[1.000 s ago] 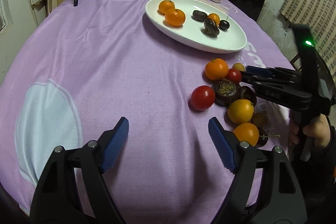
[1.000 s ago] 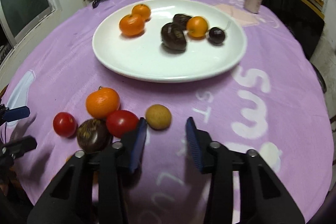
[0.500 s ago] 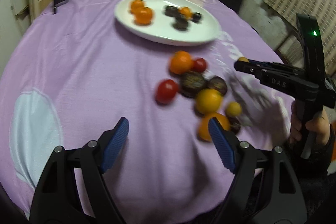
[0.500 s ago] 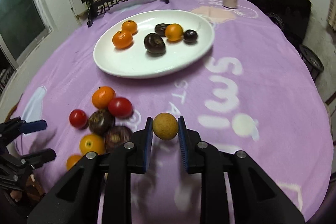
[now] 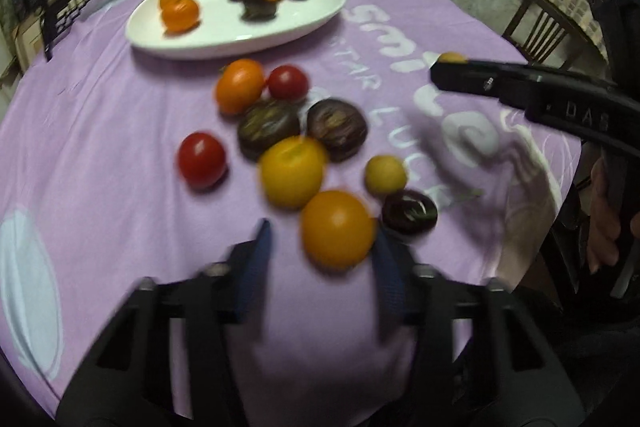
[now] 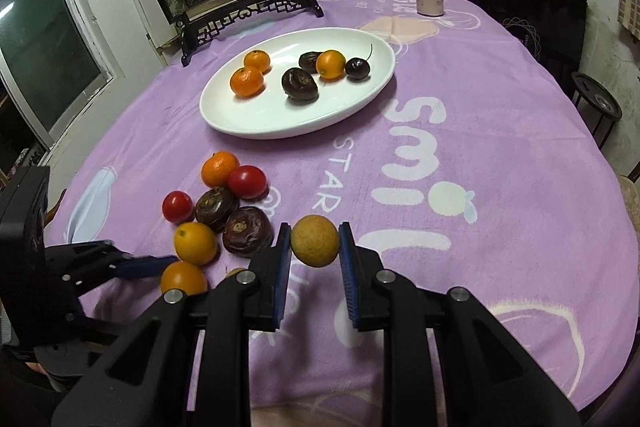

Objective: Organize fruits
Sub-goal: 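Grasp an orange fruit with the left gripper while the right grasps a small yellow fruit, then carry both fruits onto the white plate and open both grippers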

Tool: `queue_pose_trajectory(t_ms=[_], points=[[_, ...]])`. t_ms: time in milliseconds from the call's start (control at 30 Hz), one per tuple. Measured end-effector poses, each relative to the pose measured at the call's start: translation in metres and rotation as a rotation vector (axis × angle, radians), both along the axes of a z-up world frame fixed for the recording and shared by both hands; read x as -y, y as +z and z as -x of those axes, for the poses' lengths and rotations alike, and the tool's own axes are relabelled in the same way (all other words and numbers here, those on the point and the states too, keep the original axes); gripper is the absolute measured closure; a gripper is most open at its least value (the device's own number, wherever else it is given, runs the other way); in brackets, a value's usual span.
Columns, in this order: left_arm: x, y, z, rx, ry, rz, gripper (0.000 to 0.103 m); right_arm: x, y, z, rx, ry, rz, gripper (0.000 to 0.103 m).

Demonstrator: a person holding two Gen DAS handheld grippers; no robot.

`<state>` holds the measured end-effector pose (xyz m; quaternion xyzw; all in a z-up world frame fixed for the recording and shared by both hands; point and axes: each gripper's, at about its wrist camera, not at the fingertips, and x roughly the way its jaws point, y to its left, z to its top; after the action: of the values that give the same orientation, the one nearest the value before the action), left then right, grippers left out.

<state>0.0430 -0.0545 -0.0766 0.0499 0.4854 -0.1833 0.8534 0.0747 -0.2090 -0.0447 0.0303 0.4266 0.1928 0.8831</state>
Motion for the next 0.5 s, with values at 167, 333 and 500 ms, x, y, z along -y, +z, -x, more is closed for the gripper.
queue_pose_trajectory(t_ms=[167, 333, 500], points=[[0.001, 0.002, 0.0, -0.001, -0.001, 0.017, 0.068, -0.004, 0.003, 0.007, 0.01, 0.012, 0.0, 0.079], [-0.013, 0.01, 0.001, 0.011, 0.033, 0.042, 0.068, -0.01, 0.004, 0.006, 0.011, 0.02, 0.001, 0.079], [-0.026, 0.024, -0.005, 0.031, 0.054, 0.071, 0.068, -0.017, 0.005, -0.001, 0.011, 0.034, 0.006, 0.079]])
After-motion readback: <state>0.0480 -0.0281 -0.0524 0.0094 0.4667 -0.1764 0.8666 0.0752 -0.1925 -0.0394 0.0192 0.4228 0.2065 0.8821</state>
